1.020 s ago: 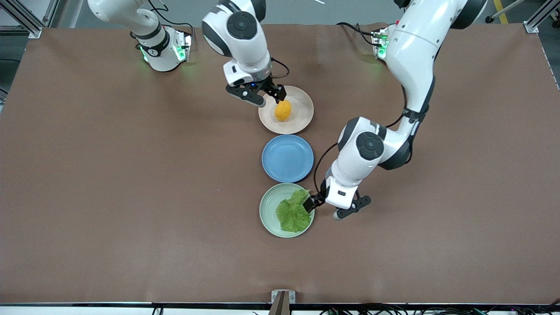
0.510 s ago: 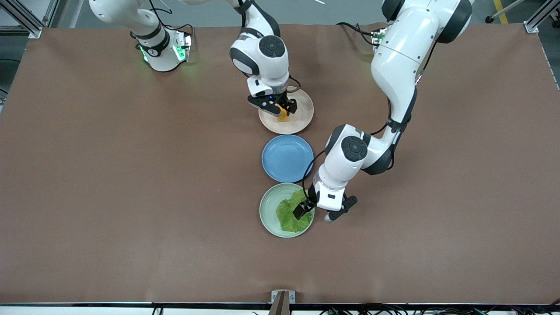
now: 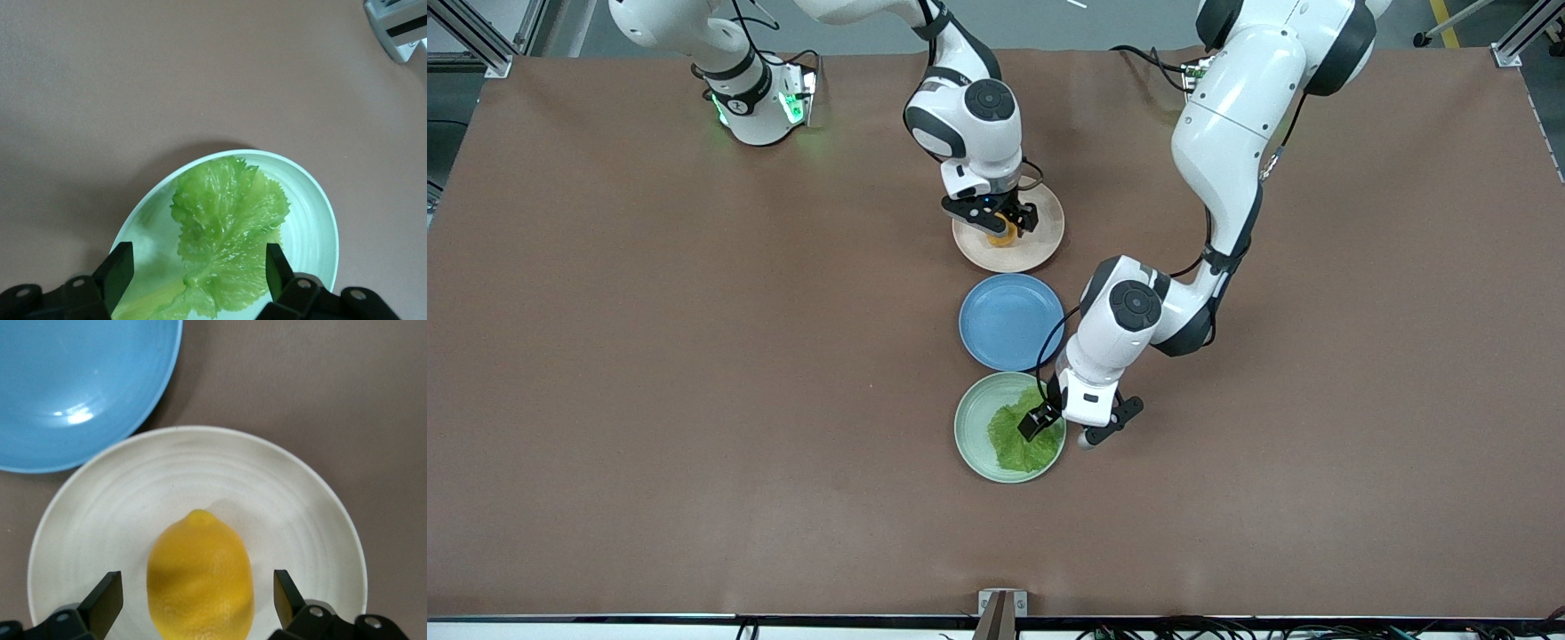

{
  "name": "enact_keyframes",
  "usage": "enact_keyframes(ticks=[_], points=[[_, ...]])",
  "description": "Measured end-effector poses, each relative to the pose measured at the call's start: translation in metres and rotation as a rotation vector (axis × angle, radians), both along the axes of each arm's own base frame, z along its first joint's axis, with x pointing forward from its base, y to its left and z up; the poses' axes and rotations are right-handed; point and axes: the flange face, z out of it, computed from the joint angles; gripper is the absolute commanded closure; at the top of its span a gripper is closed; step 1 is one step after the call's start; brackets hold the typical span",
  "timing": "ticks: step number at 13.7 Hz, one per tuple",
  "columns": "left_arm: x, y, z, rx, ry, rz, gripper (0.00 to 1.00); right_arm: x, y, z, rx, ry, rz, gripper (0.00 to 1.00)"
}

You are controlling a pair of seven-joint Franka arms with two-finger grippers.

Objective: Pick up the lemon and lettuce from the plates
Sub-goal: 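Grasp the lemon with the right gripper while the left gripper grasps the lettuce, then lift the lemon with the right gripper while the left gripper lifts the lettuce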

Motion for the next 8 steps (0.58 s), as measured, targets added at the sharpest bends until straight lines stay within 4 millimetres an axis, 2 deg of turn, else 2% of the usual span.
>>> enact_keyframes(ticks=[1, 4, 5, 8], points=[[-0.001, 0.000, -0.003, 0.002, 0.003, 0.000, 0.26, -0.003, 0.001, -0.006, -0.001, 0.001, 0.001, 0.19], [-0.001, 0.000, -0.010, 0.003, 0.004, 0.001, 0.27, -0.003, 0.002, -0.013, -0.001, 0.001, 0.003, 0.92], [0.000, 0.000, -0.011, 0.000, -0.001, 0.002, 0.29, -0.002, 0.002, -0.012, 0.000, -0.001, 0.001, 0.99], [0.001, -0.001, -0.014, -0.004, -0.009, 0.003, 0.42, 0.010, 0.001, -0.005, 0.003, -0.011, -0.016, 1.00]])
